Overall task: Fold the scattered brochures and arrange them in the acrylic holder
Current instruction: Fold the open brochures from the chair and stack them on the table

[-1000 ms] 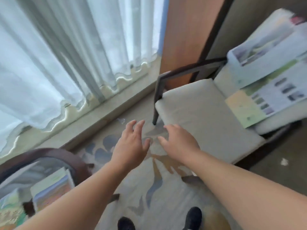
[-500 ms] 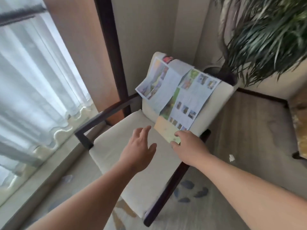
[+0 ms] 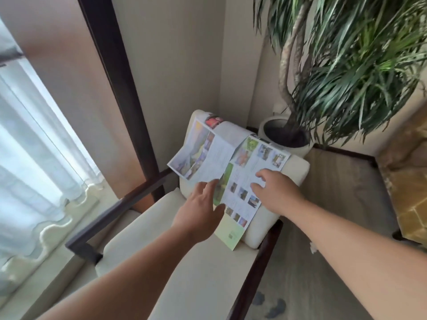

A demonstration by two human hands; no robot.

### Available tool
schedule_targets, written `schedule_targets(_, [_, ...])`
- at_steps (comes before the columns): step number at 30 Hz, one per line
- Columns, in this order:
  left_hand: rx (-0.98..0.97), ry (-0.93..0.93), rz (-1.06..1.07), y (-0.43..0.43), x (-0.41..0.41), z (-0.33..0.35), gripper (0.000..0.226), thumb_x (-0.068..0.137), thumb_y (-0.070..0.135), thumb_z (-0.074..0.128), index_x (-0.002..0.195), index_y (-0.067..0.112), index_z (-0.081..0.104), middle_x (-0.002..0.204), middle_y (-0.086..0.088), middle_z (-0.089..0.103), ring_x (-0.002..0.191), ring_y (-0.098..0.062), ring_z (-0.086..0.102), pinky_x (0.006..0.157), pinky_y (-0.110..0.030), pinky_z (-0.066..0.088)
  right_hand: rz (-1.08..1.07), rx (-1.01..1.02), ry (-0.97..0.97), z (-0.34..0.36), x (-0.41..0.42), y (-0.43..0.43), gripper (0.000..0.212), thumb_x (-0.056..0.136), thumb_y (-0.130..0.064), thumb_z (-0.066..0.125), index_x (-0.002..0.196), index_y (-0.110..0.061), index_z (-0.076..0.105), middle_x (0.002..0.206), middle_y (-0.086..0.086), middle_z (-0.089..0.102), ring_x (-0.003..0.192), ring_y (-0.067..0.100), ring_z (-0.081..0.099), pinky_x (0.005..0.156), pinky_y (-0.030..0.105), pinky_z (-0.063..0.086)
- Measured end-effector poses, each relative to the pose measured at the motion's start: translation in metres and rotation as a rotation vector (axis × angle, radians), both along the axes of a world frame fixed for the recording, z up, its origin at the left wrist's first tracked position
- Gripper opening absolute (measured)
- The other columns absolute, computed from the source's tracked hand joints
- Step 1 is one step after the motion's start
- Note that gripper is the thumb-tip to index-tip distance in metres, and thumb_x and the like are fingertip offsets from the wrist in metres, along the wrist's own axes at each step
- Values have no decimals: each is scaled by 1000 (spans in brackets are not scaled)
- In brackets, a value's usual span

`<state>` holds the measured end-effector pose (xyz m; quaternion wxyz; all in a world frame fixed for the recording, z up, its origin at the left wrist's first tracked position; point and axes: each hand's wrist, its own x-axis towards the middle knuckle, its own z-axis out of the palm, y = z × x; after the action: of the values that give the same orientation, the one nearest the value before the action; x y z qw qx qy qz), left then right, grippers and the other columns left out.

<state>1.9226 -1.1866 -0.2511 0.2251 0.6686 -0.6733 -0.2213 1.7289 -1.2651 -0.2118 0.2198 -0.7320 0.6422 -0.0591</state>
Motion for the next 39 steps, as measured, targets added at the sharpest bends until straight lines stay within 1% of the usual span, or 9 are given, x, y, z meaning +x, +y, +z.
schedule_targets(4, [-9,-17,25,-36,-7,-1,59,96,40,47,149,30,22,150,0,30,129,-26,46,101,-41,45,-73,83,-201,-8,16,-56,46,96,-45,49,135,-21,51,129,2,58,100,22,58,80,34,47])
schedule_targets(7, [-9,-48,86,-59,-11,-9,58,96,41,46,148,32,20,151,1,30,124,-25,50,92,-32,43,-176,196,-404,-26,34,-101,15,94,-37,51,100,-24,55,85,4,56,67,21,48,62,29,35])
schedule_targets(9, [3,-57,141,-72,-11,-14,58,96,41,46,147,34,20,151,3,30,122,-24,51,88,-29,40,-239,273,-500,-39,46,-129,20,93,-35,52,87,-16,51,70,5,42,57,21,36,59,32,30])
schedule_targets(14, [53,-87,249,-103,-11,-20,58,97,42,47,147,35,19,151,3,29,130,-24,45,95,-35,45,-445,489,-657,-63,71,-186,46,92,-49,57,116,-10,59,102,1,62,95,24,64,68,31,46])
schedule_targets(17, [34,-108,278,-116,-14,-20,57,96,41,48,146,35,20,150,4,30,128,-24,46,92,-35,45,-575,537,-746,-71,84,-207,49,87,-48,63,114,-7,58,99,4,57,89,26,62,64,31,48])
schedule_targets(22, [45,-103,313,-130,-11,-19,56,96,41,49,145,35,22,149,4,31,127,-24,48,94,-36,46,-560,553,-872,-75,93,-219,45,93,-25,60,131,-1,54,130,18,60,118,33,60,100,44,50])
schedule_targets(26, [37,-101,398,-148,-4,-9,62,94,40,53,148,30,23,149,0,35,127,-26,48,96,-38,45,-559,589,-1039,-55,101,-204,28,93,-24,65,118,-11,63,108,10,71,93,23,68,68,31,51])
schedule_targets(33, [120,-374,419,-172,1,20,84,90,39,52,152,34,-3,160,-15,16,125,-36,51,82,-41,49,-346,677,-1086,-25,109,-146,15,84,-32,71,77,-19,67,74,-3,71,63,15,61,47,24,39])
schedule_targets(39, [53,-409,421,-147,12,36,45,94,19,38,139,21,32,124,-4,50,86,-32,63,62,-39,48,-213,739,-1107,-13,113,-123,13,83,-33,71,88,-21,71,93,-2,76,93,17,67,71,30,47])
